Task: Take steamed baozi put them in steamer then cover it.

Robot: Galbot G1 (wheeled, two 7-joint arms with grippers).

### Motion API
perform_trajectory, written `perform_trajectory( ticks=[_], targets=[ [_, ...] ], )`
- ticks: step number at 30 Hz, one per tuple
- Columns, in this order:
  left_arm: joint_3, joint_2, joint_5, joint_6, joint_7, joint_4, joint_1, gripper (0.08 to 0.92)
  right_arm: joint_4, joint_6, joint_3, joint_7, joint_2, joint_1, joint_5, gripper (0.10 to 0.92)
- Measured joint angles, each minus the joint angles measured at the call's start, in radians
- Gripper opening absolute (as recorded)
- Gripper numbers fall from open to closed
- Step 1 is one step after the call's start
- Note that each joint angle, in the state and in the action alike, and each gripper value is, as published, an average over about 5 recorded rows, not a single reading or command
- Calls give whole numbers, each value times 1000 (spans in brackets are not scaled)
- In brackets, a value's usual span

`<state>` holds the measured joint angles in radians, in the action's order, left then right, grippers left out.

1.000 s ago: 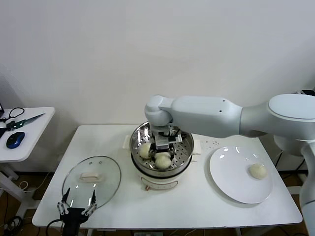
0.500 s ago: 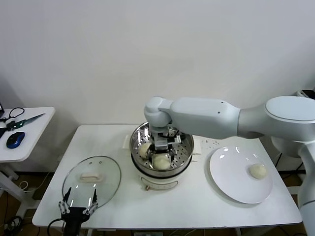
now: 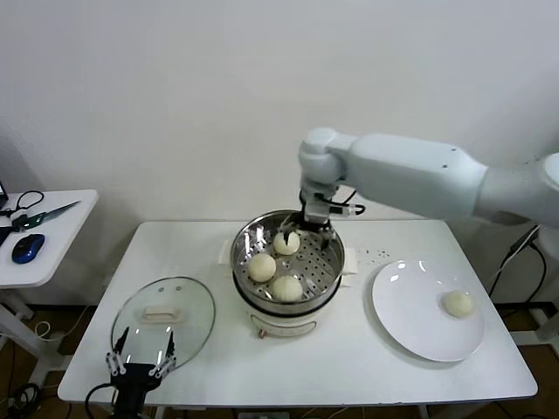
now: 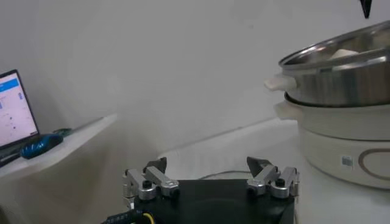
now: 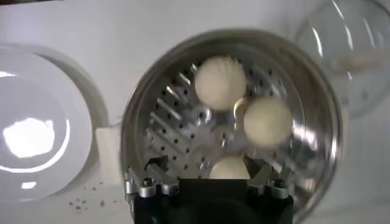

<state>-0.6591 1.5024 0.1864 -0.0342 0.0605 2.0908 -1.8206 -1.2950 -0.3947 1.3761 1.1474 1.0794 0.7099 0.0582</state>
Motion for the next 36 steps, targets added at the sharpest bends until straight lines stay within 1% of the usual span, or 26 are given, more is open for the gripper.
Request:
perform_trajectory(
  ticks=[8,14,19,24,30,36],
  targets=[
    [7,2,16,2,-1,15,0,823,-26,278,48,-59,-220,21,132,823],
    [5,3,21,5,-1,20,-5,823,-15,397,26,-63,-380,-58,144,823],
    [6,7,27,11,-1,25,-2,823,10,443,-73,-58,-487,-197,103,823],
    [8,10,35,15,-1,25,-1,823,54,458,-219,-49,-547,-374,38,823],
    [8,12,43,16,-1,20,-3,823,128,456,-383,-41,-569,-549,-47,823],
    [8,14,48,19,-1,15,-3,823,200,449,-493,-33,-557,-657,-114,823]
  ],
)
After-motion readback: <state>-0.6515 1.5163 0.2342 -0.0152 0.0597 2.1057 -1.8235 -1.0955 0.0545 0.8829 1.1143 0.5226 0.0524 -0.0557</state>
